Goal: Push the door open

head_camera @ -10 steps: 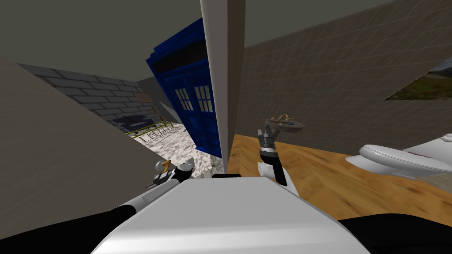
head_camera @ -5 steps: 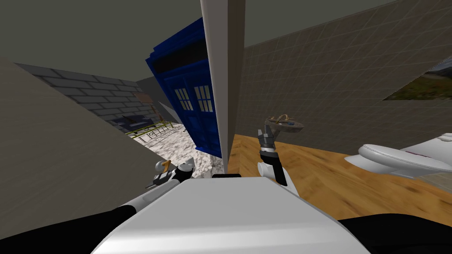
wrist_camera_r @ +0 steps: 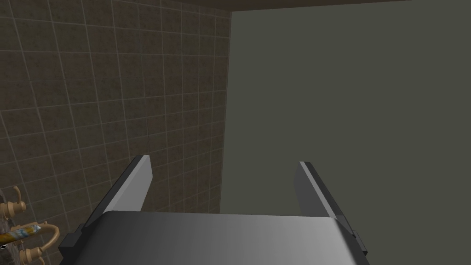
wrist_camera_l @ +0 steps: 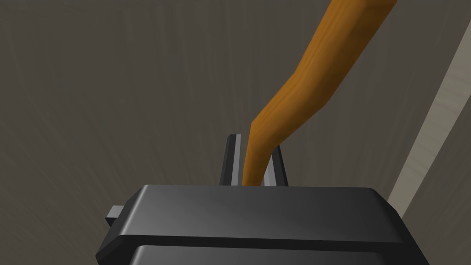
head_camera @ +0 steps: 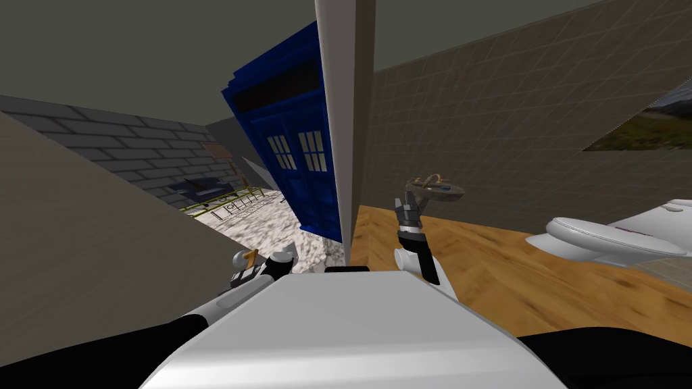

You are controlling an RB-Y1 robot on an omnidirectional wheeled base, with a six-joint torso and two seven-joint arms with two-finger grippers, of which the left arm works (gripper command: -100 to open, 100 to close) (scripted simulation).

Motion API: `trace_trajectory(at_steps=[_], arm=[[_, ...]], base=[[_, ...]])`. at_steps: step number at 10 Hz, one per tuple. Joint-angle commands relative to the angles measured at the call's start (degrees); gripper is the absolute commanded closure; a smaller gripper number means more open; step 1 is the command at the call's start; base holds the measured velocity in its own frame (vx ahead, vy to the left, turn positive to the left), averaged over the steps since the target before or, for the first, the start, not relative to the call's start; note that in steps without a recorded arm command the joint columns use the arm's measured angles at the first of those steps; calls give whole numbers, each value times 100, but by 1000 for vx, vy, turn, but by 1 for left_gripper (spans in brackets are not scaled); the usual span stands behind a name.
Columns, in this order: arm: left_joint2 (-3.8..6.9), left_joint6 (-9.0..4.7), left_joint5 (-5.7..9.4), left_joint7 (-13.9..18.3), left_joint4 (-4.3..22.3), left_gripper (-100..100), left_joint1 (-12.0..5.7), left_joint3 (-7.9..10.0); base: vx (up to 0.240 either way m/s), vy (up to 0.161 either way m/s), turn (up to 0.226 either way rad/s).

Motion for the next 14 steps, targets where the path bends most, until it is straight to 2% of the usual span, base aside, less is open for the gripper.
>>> trace_trajectory(at_steps=[1, 5, 14], arm=[[28, 9, 32, -28, -9, 100, -40, 39], [59, -93, 140, -70, -36, 100, -40, 193], [59, -93, 140, -70, -36, 100, -40, 193]], base=[[0, 93, -6], [1, 73, -37], [0, 2, 2]])
